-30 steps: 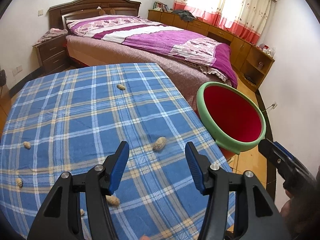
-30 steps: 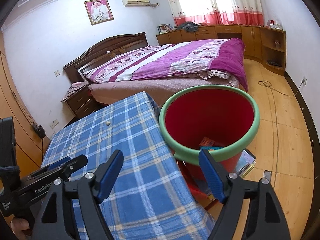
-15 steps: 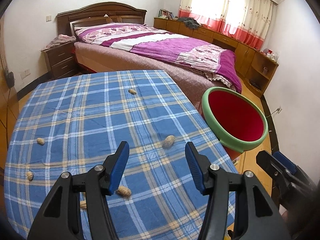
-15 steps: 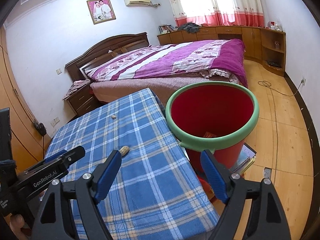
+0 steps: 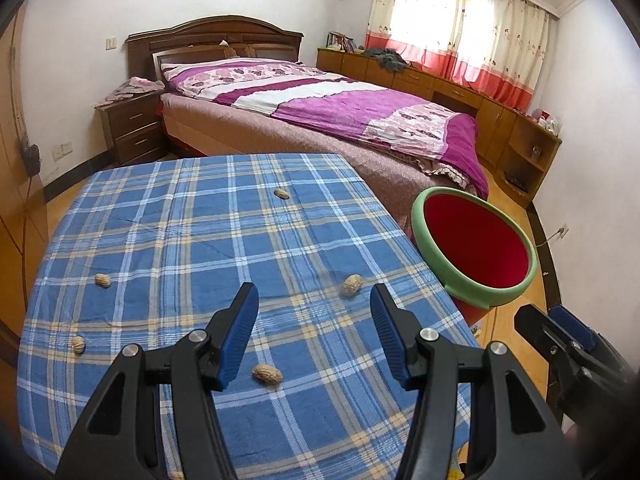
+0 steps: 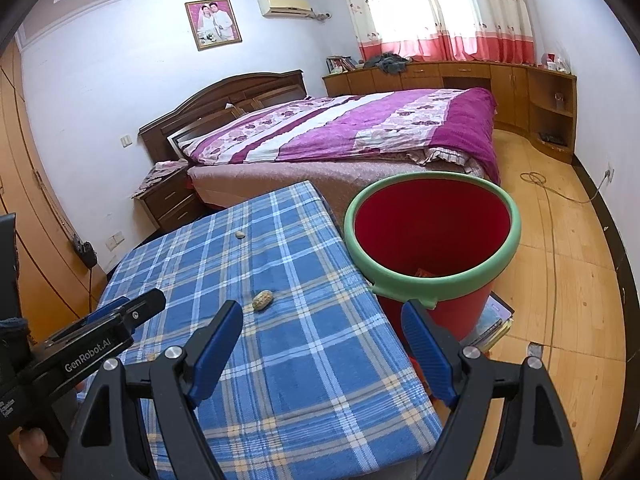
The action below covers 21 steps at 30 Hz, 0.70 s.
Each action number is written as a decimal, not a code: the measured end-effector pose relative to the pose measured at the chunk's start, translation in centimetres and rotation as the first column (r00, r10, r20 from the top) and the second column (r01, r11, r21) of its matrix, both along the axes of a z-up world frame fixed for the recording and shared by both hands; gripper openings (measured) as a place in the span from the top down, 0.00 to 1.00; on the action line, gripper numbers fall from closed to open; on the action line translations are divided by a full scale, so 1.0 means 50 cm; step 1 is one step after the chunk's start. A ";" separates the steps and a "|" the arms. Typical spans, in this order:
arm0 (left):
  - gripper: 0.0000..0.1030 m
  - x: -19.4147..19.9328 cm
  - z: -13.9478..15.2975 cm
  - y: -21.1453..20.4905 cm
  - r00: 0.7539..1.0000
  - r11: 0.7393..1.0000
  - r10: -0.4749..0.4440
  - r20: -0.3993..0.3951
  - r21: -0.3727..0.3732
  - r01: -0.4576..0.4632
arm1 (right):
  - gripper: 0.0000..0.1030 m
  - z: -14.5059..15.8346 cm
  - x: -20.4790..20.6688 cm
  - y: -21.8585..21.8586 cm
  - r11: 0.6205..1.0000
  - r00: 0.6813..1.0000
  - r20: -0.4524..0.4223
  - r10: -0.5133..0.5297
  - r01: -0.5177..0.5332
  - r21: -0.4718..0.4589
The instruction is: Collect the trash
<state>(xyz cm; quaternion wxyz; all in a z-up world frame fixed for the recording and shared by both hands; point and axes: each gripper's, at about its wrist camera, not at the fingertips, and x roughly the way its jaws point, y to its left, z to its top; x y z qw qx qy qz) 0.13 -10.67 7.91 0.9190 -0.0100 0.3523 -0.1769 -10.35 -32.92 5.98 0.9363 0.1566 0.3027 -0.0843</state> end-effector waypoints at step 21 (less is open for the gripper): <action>0.44 -0.012 0.011 0.014 1.000 1.000 0.013 0.016 -0.010 -0.013 | 0.19 0.008 -0.007 0.009 1.000 1.000 0.007 0.004 -0.004 -0.005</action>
